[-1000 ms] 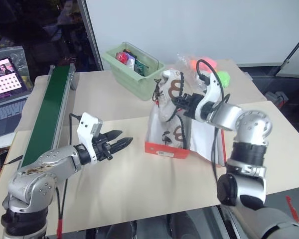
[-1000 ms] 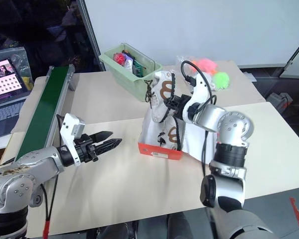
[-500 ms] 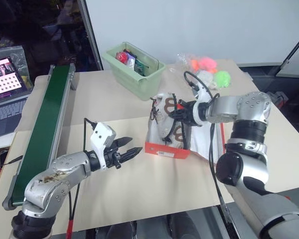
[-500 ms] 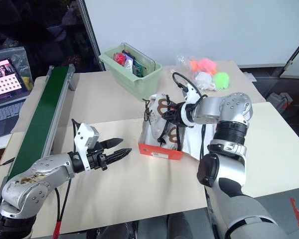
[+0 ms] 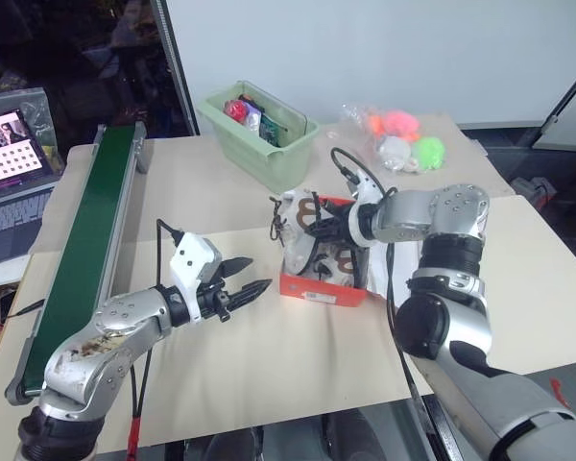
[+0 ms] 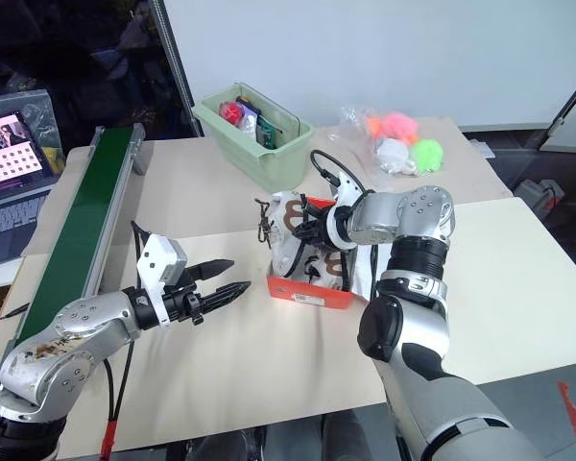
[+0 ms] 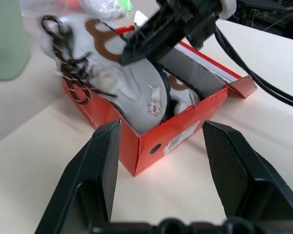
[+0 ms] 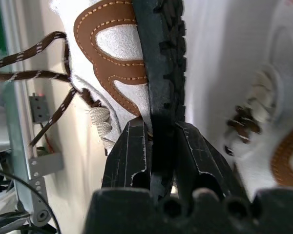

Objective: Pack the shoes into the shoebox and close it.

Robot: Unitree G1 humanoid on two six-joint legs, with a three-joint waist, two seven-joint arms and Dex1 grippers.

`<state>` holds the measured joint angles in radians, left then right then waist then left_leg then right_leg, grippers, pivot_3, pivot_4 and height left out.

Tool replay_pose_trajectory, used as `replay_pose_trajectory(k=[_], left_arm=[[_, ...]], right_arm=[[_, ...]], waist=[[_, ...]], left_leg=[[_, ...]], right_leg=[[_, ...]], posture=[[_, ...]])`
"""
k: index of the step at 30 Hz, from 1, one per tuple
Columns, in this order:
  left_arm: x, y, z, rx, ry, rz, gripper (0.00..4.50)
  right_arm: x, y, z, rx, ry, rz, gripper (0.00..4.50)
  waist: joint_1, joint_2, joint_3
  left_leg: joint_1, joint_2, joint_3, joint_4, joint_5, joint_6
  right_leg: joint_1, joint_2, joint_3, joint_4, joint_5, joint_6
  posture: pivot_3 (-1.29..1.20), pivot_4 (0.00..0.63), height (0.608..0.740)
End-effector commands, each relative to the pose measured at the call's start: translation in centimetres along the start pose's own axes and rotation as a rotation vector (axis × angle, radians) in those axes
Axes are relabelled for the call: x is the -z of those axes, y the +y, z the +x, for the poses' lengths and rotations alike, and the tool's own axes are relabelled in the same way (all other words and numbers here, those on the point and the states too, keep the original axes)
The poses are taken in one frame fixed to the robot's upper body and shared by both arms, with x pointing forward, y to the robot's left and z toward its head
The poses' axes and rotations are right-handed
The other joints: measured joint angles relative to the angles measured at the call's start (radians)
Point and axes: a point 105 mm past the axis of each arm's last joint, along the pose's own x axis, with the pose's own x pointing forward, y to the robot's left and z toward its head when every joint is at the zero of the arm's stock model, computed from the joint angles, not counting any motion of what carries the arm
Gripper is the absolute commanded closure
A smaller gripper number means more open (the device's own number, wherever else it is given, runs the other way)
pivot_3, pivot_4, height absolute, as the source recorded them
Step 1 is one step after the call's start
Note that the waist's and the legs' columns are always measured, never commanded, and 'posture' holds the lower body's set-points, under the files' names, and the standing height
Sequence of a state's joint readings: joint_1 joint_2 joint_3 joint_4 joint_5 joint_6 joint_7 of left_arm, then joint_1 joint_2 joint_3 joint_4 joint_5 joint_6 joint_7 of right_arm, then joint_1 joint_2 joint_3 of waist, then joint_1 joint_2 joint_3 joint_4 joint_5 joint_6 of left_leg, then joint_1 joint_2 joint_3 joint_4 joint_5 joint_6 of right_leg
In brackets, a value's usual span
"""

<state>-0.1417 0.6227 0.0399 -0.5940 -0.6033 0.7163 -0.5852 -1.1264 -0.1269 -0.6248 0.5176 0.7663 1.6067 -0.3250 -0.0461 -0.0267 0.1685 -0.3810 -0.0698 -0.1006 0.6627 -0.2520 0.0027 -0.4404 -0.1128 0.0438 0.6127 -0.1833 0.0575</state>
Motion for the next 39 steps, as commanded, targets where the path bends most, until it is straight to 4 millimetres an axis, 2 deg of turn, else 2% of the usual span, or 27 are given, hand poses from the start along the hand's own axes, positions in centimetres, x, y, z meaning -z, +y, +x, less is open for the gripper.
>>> replay_pose_trajectory(k=[1, 10, 13, 19, 29, 36, 39], left_arm=[[-0.9, -0.4, -0.3, 0.008, -0.034, 0.047, 1.69], [-1.2, -0.3, -0.1, 0.014, -0.039, 0.054, 1.69], [-1.1, -0.3, -0.2, 0.015, -0.035, 0.054, 1.69], [-0.9, -0.1, -0.3, 0.01, -0.024, 0.052, 1.69], [-0.9, -0.3, -0.3, 0.022, -0.015, 0.054, 1.69], [-0.9, -0.4, -0.5, 0.022, -0.008, 0.055, 1.69], [-1.0, -0.5, -0.6, 0.021, -0.008, 0.058, 1.69]], right_arm=[[-1.7, 1.2, -1.6, -0.032, -0.065, -0.03, 4.04], [-1.0, 0.0, -1.2, 0.003, -0.062, -0.012, 4.04], [-1.4, 0.1, -1.5, -0.002, -0.089, 0.0, 4.04], [-2.5, 1.6, -2.4, -0.041, -0.167, 0.002, 4.04], [-2.1, 0.9, -2.7, 0.019, -0.233, 0.037, 4.04], [-1.4, 0.4, -2.7, 0.038, -0.253, 0.07, 4.04], [0.0, -0.5, -1.8, 0.056, -0.216, 0.092, 4.04]], waist=[[0.0, 0.0, 0.0], [0.0, 0.0, 0.0], [-0.001, 0.0, 0.0], [-0.001, 0.0, 0.0], [-0.002, 0.0, 0.0], [-0.004, 0.0, 0.0], [-0.004, 0.0, 0.0]], left_leg=[[0.0, 0.0, 0.0, 0.0, 0.0, 0.0], [0.0, 0.0, 0.0, 0.0, 0.0, 0.0], [0.0, 0.0, 0.0, 0.0, 0.0, 0.0], [0.0, 0.0, 0.0, 0.0, 0.0, 0.0], [0.0, 0.0, 0.0, 0.0, 0.0, 0.0], [0.0, 0.0, 0.0, 0.0, 0.0, 0.0], [0.0, 0.0, 0.0, 0.0, 0.0, 0.0]], right_leg=[[0.0, 0.0, 0.0, 0.0, 0.0, 0.0], [0.0, 0.0, 0.0, 0.0, 0.0, 0.0], [0.0, 0.0, 0.0, 0.0, 0.0, 0.0], [0.0, 0.0, 0.0, 0.0, 0.0, 0.0], [0.0, 0.0, 0.0, 0.001, 0.0, 0.0], [0.0, 0.0, 0.0, 0.001, 0.0, 0.0], [0.0, 0.001, 0.0, 0.001, 0.0, 0.0]], posture=[[0.0, 0.15, 0.74], [0.0, 0.15, 0.74], [0.0, 0.15, 0.74], [0.0, 0.15, 0.74], [0.0, 0.15, 0.74], [0.0, 0.15, 0.74], [0.0, 0.15, 0.74]])
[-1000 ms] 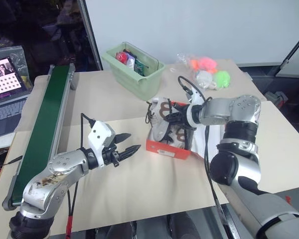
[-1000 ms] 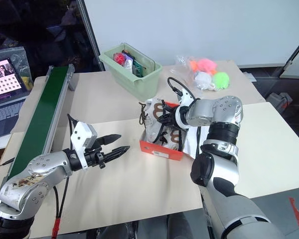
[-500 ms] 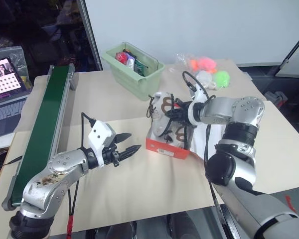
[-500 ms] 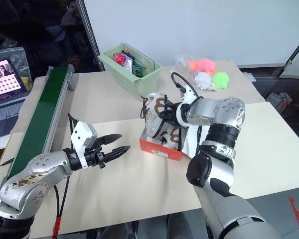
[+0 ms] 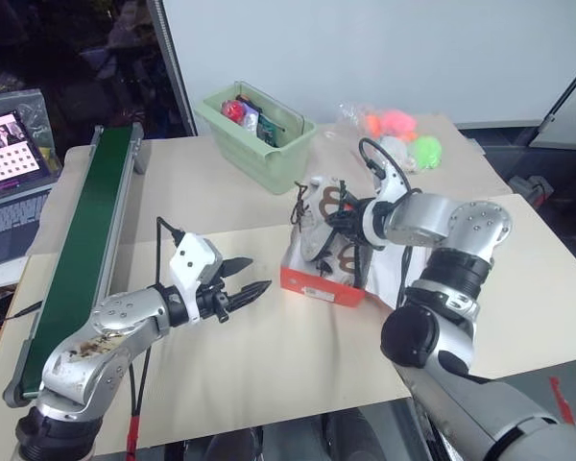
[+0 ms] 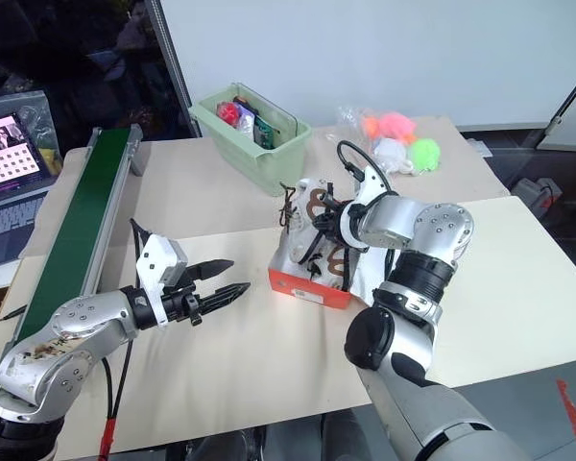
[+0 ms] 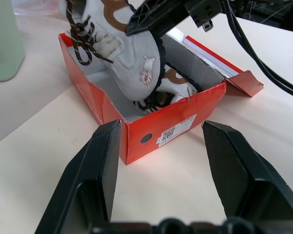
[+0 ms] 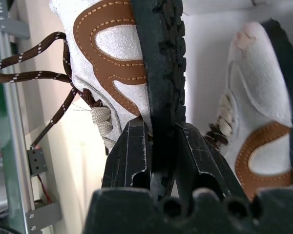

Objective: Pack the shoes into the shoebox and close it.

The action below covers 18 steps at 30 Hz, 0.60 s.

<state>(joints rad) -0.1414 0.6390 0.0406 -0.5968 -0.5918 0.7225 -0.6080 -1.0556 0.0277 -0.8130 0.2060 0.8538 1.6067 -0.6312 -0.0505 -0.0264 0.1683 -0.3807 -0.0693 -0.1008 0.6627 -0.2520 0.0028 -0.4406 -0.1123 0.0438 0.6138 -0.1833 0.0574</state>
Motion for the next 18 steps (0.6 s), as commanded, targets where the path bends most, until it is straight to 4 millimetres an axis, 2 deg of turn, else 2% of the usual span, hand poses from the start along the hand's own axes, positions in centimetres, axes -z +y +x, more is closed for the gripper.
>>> replay_pose_trajectory(k=[1, 6, 12, 18], left_arm=[[-1.2, -0.4, -0.4, 0.008, -0.028, 0.043, 1.69], [-1.3, -0.6, -0.6, 0.004, -0.025, 0.047, 1.69], [-1.5, -0.9, -0.8, 0.004, -0.018, 0.047, 1.69], [-1.3, -1.0, -0.9, -0.001, -0.012, 0.036, 1.69]], right_arm=[[0.9, -0.2, 0.0, -0.012, 0.003, 0.004, 4.04], [1.8, -2.1, 0.8, 0.038, 0.07, 0.049, 4.04], [2.3, -3.2, 1.6, 0.077, 0.162, 0.05, 4.04], [2.6, -3.0, 2.1, 0.107, 0.248, -0.075, 4.04]], waist=[[0.0, 0.0, 0.0], [0.0, 0.001, 0.0], [-0.001, 0.001, 0.0], [-0.001, 0.001, 0.0]], left_leg=[[0.0, 0.0, 0.0, 0.0, 0.0, 0.0], [0.0, 0.0, 0.0, 0.0, 0.0, 0.0], [0.001, 0.0, 0.001, 0.0, 0.0, 0.0], [0.002, 0.0, 0.001, 0.0, 0.0, 0.0]], right_leg=[[0.0, 0.0, 0.0, 0.0, 0.0, 0.0], [0.0, 0.0, 0.0, 0.0, 0.0, 0.0], [0.001, 0.0, 0.0, -0.001, 0.0, 0.0], [0.003, 0.0, 0.0, -0.001, 0.0, 0.0]], posture=[[0.0, 0.15, 0.74], [0.0, 0.15, 0.74], [0.0, 0.15, 0.74], [0.0, 0.15, 0.74]])
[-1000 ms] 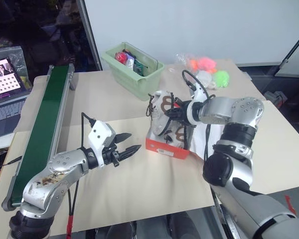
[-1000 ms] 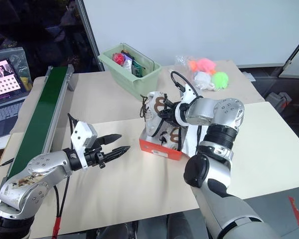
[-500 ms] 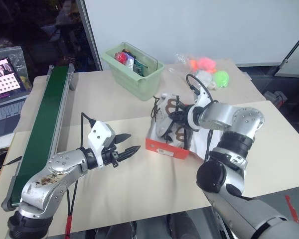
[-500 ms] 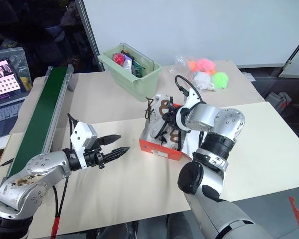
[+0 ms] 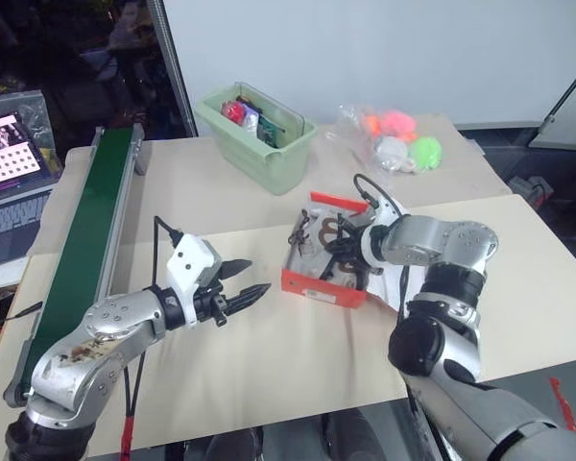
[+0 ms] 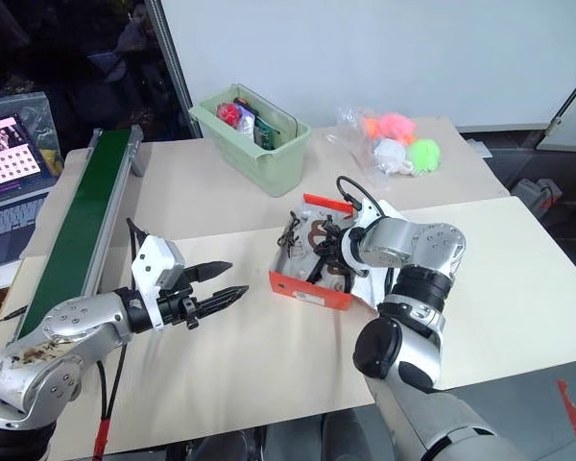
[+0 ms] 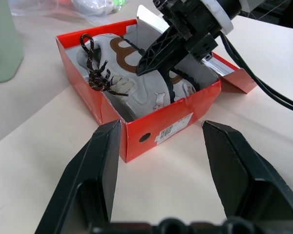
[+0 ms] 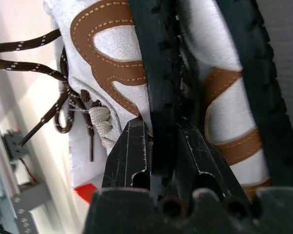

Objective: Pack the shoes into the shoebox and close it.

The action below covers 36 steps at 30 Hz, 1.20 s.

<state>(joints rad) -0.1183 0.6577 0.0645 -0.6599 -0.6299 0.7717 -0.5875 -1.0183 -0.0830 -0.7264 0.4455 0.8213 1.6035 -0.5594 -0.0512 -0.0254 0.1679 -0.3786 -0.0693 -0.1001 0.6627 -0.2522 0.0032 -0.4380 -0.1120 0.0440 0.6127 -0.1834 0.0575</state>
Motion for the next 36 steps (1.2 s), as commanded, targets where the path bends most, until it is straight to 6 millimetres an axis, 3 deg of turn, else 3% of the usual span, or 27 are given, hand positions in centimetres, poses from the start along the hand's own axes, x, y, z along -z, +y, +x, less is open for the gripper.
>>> replay_pose_trajectory(k=[1, 9, 11, 20, 21, 26, 36], left_arm=[[-1.0, -0.3, -0.3, -0.008, -0.026, 0.036, 1.69], [-0.8, -0.7, 0.0, -0.01, -0.03, 0.024, 1.69], [-0.9, -0.7, 0.0, -0.011, -0.032, 0.022, 1.63], [-0.9, -0.5, 0.2, -0.015, -0.033, 0.023, 1.63], [-0.9, -0.5, 0.2, -0.012, -0.034, 0.025, 1.63], [-1.1, -0.1, 0.7, 0.001, -0.041, 0.032, 1.63], [-1.6, 0.3, 1.8, 0.042, -0.065, 0.046, 1.63]], right_arm=[[0.3, 0.6, 0.5, 0.042, 0.068, -0.111, 4.04], [0.0, 0.7, 1.7, 0.092, 0.1, -0.186, 4.04], [0.0, 0.3, 1.9, 0.104, 0.106, -0.188, 3.11], [-2.0, 1.0, 1.3, 0.068, 0.001, -0.198, 0.2], [-2.7, 1.6, 0.6, 0.051, -0.027, -0.2, 0.07], [-4.5, 3.6, -2.5, -0.008, -0.122, -0.23, 0.07], [-4.6, 2.3, -4.7, 0.017, -0.246, -0.252, 0.07]], waist=[[-0.001, 0.0, 0.0], [-0.01, 0.0, 0.0], [-0.011, 0.0, 0.0], [-0.011, 0.0, 0.0], [-0.01, 0.0, 0.0], [-0.002, 0.0, 0.0], [0.005, 0.0, 0.0]], left_leg=[[0.0, 0.0, 0.0, 0.0, 0.0, 0.0], [0.001, 0.0, 0.0, 0.0, 0.0, 0.0], [0.001, 0.0, 0.0, 0.0, 0.0, 0.0], [0.009, 0.0, 0.0, 0.0, 0.0, 0.0], [0.01, 0.0, -0.001, 0.0, 0.0, 0.0], [0.01, 0.0, -0.001, 0.0, 0.0, 0.0], [0.009, 0.0, -0.001, 0.0, -0.001, 0.001]], right_leg=[[0.0, 0.0, 0.0, 0.0, 0.0, 0.0], [0.001, 0.0, 0.0, 0.0, 0.0, 0.0], [0.001, 0.0, 0.0, 0.0, 0.0, 0.0], [0.009, 0.0, 0.0, -0.002, 0.0, 0.0], [0.011, 0.0, 0.0, -0.003, 0.0, 0.0], [0.011, 0.0, -0.001, -0.003, 0.0, 0.0], [0.009, 0.0, -0.001, -0.002, 0.0, 0.0]], posture=[[0.0, 0.15, 0.74], [0.0, 0.15, 0.74], [0.0, 0.15, 0.74], [0.0, 0.15, 0.74], [0.0, 0.15, 0.74], [0.0, 0.15, 0.74], [0.0, 0.15, 0.74]])
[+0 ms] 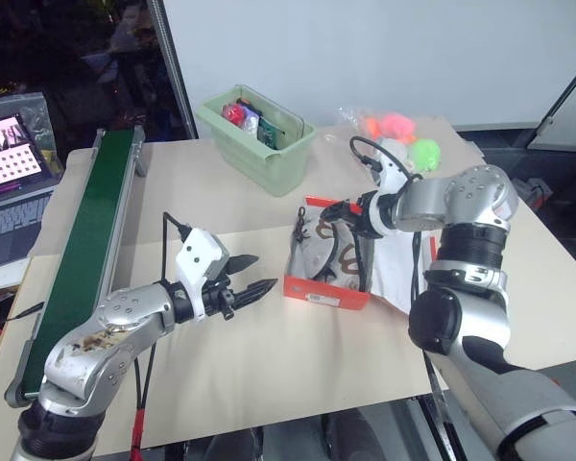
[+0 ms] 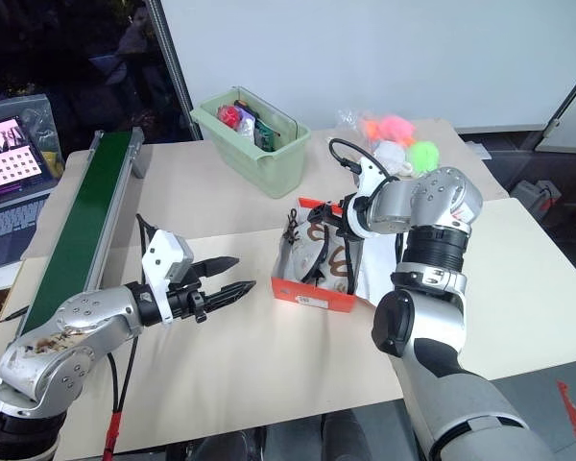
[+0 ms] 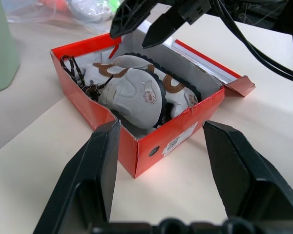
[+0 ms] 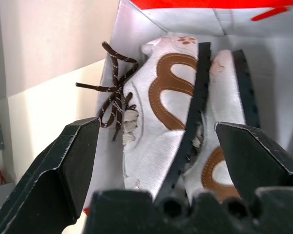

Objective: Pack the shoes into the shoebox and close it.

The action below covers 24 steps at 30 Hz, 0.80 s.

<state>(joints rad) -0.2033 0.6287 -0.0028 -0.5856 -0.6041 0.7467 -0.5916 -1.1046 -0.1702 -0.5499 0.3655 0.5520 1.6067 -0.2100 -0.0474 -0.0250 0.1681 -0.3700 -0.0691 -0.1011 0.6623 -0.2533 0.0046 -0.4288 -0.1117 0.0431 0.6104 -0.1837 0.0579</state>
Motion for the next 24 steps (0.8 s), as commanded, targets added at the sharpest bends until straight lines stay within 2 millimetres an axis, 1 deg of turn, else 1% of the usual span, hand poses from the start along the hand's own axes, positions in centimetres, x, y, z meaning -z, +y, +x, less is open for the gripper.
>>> replay_pose_trajectory(k=[1, 5, 7, 8, 9, 10, 12, 14, 15, 16, 17, 19, 20, 22, 24], left_arm=[[-1.1, 0.0, 0.3, 0.015, -0.044, 0.041, 1.63], [-1.0, 0.1, 0.4, 0.02, -0.047, 0.044, 1.63], [-0.9, 0.1, 0.5, 0.027, -0.049, 0.041, 1.63], [-0.8, 0.2, 0.5, 0.03, -0.049, 0.041, 1.63], [-0.7, 0.1, 0.5, 0.035, -0.049, 0.043, 1.63], [-0.7, 0.2, 0.5, 0.038, -0.049, 0.044, 1.63], [-0.6, 0.0, 0.7, 0.06, -0.051, 0.051, 1.63], [-0.6, -0.1, 0.7, 0.076, -0.055, 0.054, 1.63], [-0.6, -0.1, 0.8, 0.083, -0.059, 0.054, 1.63], [-0.6, -0.1, 0.8, 0.097, -0.06, 0.059, 1.63], [-0.6, -0.2, 0.9, 0.106, -0.061, 0.064, 1.63], [-0.6, -0.2, 1.1, 0.139, -0.061, 0.081, 1.63], [-0.6, -0.2, 1.2, 0.149, -0.061, 0.086, 1.63], [-0.6, -0.4, 1.4, 0.181, -0.064, 0.1, 1.63], [-0.8, -0.8, 1.7, 0.236, -0.071, 0.111, 1.63]], right_arm=[[-1.5, 0.0, -2.3, 0.005, -0.143, -0.059, 0.07], [-0.5, 0.1, -4.5, -0.081, -0.243, -0.19, 0.07], [-0.1, 0.7, -6.4, -0.137, -0.319, -0.276, 0.07], [0.1, 1.1, -7.0, -0.157, -0.338, -0.304, 0.58], [0.3, 1.5, -7.7, -0.208, -0.372, -0.303, 0.75], [0.5, 1.7, -8.2, -0.242, -0.394, -0.296, 1.12], [1.6, 2.4, -10.3, -0.321, -0.443, -0.385, 1.82], [2.6, 2.8, -11.5, -0.362, -0.452, -0.459, 2.48], [3.1, 2.6, -11.9, -0.372, -0.45, -0.474, 2.84], [4.2, 2.3, -12.6, -0.384, -0.432, -0.521, 3.14], [5.1, 2.2, -13.0, -0.393, -0.414, -0.558, 3.54], [8.2, 0.8, -14.0, -0.422, -0.333, -0.582, 4.17], [9.2, 0.4, -14.2, -0.426, -0.304, -0.583, 4.45], [12.0, -0.7, -14.6, -0.429, -0.198, -0.586, 4.45], [15.2, -2.4, -13.8, -0.365, -0.068, -0.543, 4.45]], waist=[[0.002, 0.0, 0.0], [0.003, 0.0, 0.0], [0.004, 0.0, 0.0], [0.004, 0.0, 0.0], [0.002, 0.001, 0.0], [-0.001, 0.001, 0.0], [0.0, 0.001, 0.0], [0.004, 0.001, 0.0], [0.005, 0.001, 0.0], [0.006, 0.001, 0.0], [0.008, 0.001, 0.0], [0.018, 0.0, 0.0], [0.029, 0.0, 0.001], [0.033, 0.0, 0.001], [0.034, 0.0, 0.001]], left_leg=[[0.0, 0.0, 0.0, 0.0, 0.0, 0.0], [-0.001, 0.0, 0.0, 0.0, 0.0, 0.0], [-0.001, 0.0, 0.0, 0.0, 0.0, 0.001], [-0.001, 0.0, 0.0, 0.0, 0.0, 0.001], [-0.001, 0.0, 0.0, 0.0, 0.0, 0.001], [-0.001, 0.0, 0.0, 0.0, 0.0, 0.001], [0.001, 0.001, 0.0, 0.0, 0.0, 0.001], [0.001, 0.001, 0.0, 0.0, -0.001, 0.001], [0.001, 0.001, 0.0, 0.0, -0.001, 0.001], [0.001, 0.0, 0.0, 0.0, -0.001, 0.001], [0.001, 0.0, 0.0, 0.0, -0.001, 0.001], [0.0, 0.0, 0.0, 0.0, -0.001, 0.002], [0.0, 0.0, -0.001, 0.0, -0.002, 0.003], [0.0, 0.0, 0.0, 0.0, -0.002, 0.004], [0.001, 0.0, 0.001, 0.0, -0.002, 0.004]], right_leg=[[0.0, 0.0, 0.0, 0.0, 0.0, 0.0], [-0.001, 0.0, 0.0, 0.0, 0.0, 0.0], [-0.001, 0.0, 0.0, 0.0, 0.0, 0.001], [-0.001, 0.0, 0.0, 0.0, 0.0, 0.001], [-0.001, 0.0, 0.0, -0.001, 0.0, 0.001], [-0.001, 0.0, 0.0, -0.001, 0.0, 0.001], [0.0, 0.0, 0.0, -0.002, -0.001, 0.001], [0.0, 0.0, -0.001, -0.002, -0.002, 0.001], [0.0, 0.0, 0.0, -0.002, -0.002, 0.001], [0.0, 0.0, 0.0, -0.002, -0.002, 0.001], [0.001, 0.0, 0.0, -0.003, -0.002, 0.001], [0.002, 0.0, -0.001, -0.003, -0.003, 0.002], [0.002, -0.001, -0.001, -0.004, -0.003, 0.003], [0.003, 0.0, -0.002, -0.006, -0.003, 0.003], [0.004, -0.001, -0.001, -0.006, -0.003, 0.003]], posture=[[0.0, 0.15, 0.74], [0.0, 0.15, 0.74], [0.0, 0.15, 0.74], [0.0, 0.15, 0.74], [0.0, 0.15, 0.74], [0.0, 0.15, 0.74], [0.0, 0.15, 0.74], [0.0, 0.15, 0.74], [0.0, 0.15, 0.74], [0.0, 0.15, 0.74], [0.0, 0.15, 0.74], [0.0, 0.15, 0.74], [0.0, 0.15, 0.74], [0.0, 0.15, 0.74], [0.0, 0.15, 0.74]])
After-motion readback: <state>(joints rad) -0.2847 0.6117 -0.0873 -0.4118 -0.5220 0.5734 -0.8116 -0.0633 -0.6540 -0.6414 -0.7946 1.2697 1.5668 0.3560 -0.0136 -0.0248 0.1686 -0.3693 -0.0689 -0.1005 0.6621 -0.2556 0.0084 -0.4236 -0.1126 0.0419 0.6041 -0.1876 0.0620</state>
